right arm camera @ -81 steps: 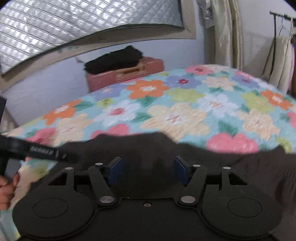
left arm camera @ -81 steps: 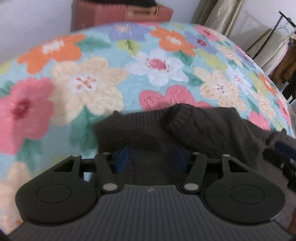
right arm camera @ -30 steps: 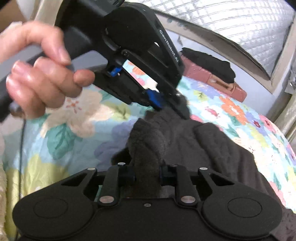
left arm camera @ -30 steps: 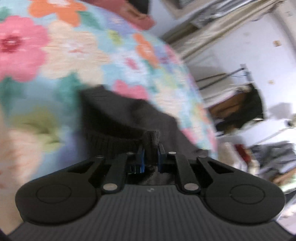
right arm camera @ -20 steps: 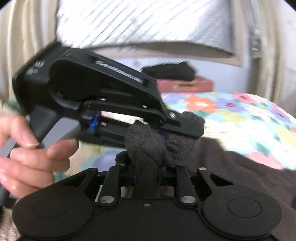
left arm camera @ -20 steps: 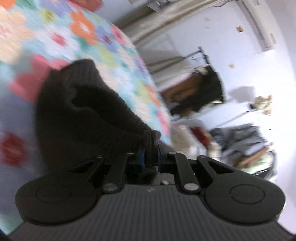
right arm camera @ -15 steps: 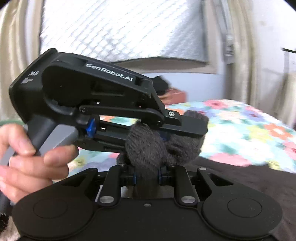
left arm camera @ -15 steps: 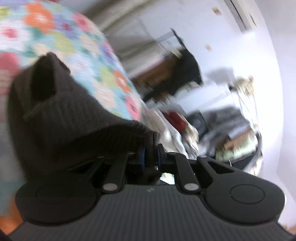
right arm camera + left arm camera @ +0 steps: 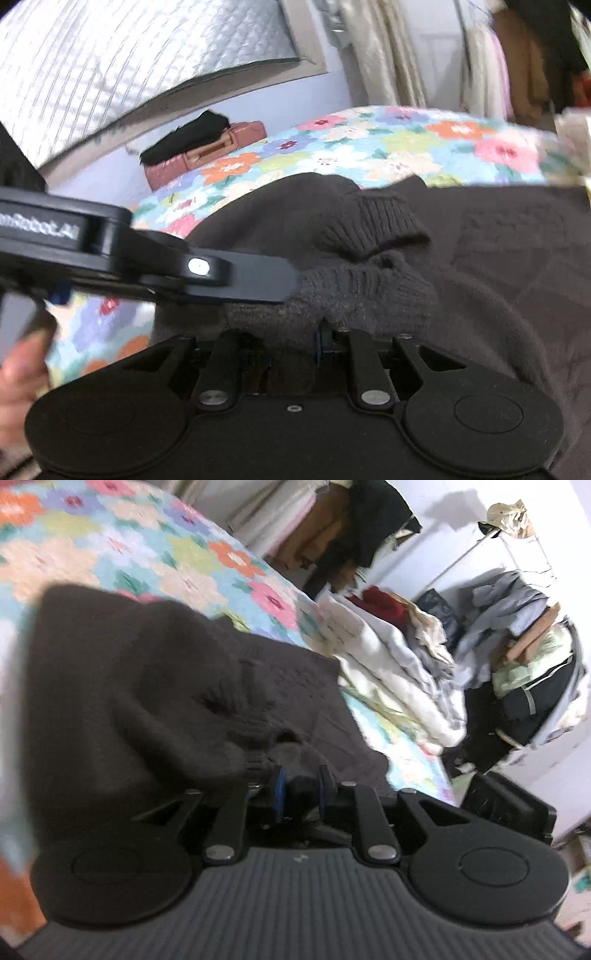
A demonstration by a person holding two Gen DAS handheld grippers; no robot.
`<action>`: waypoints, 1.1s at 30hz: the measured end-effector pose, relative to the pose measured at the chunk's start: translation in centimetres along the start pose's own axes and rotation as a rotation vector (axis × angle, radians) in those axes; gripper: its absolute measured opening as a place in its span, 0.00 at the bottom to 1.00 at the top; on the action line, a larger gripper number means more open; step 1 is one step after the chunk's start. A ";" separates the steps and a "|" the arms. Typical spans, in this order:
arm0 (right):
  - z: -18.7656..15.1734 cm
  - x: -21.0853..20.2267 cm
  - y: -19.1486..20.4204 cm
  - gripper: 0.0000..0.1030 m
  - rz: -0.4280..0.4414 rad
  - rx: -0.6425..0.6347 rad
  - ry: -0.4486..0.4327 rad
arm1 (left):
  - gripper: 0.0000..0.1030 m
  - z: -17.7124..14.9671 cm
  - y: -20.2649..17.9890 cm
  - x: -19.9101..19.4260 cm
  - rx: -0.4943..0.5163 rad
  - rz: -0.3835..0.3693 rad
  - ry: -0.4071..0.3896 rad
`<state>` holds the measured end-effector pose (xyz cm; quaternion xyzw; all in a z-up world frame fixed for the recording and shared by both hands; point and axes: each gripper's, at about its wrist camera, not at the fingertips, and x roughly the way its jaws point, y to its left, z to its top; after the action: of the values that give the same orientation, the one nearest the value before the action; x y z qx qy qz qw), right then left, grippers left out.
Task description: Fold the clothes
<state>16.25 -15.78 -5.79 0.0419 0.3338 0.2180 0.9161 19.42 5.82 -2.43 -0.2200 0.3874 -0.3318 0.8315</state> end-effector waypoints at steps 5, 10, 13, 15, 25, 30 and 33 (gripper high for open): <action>-0.5 -0.2 -0.6 0.23 -0.017 0.044 0.047 | 0.23 -0.5 0.5 -1.6 0.089 0.142 0.013; -1.7 -1.0 -3.0 0.23 0.009 0.194 0.172 | 0.23 -0.9 2.1 -1.0 0.087 0.171 0.040; -1.5 -1.6 -3.9 0.25 0.015 0.236 0.219 | 0.23 -1.4 2.4 0.1 0.093 0.194 0.072; -1.1 -1.9 -4.4 0.28 0.012 0.229 0.257 | 0.24 -1.8 2.1 0.7 0.123 0.227 0.099; 0.0 -2.6 -10.5 0.53 0.255 0.431 0.239 | 0.41 -2.4 0.5 0.9 0.210 0.233 0.081; -0.4 -0.1 -13.1 0.63 0.356 0.568 0.228 | 0.41 -2.4 0.2 1.4 0.232 0.193 0.063; -1.4 1.5 -13.7 0.62 0.317 0.623 0.176 | 0.45 -2.6 -0.3 2.0 0.269 0.185 0.061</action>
<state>21.49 -27.60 -10.79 0.3514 0.4514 0.2479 0.7819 18.16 3.91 -4.78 -0.0599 0.3831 -0.3091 0.8684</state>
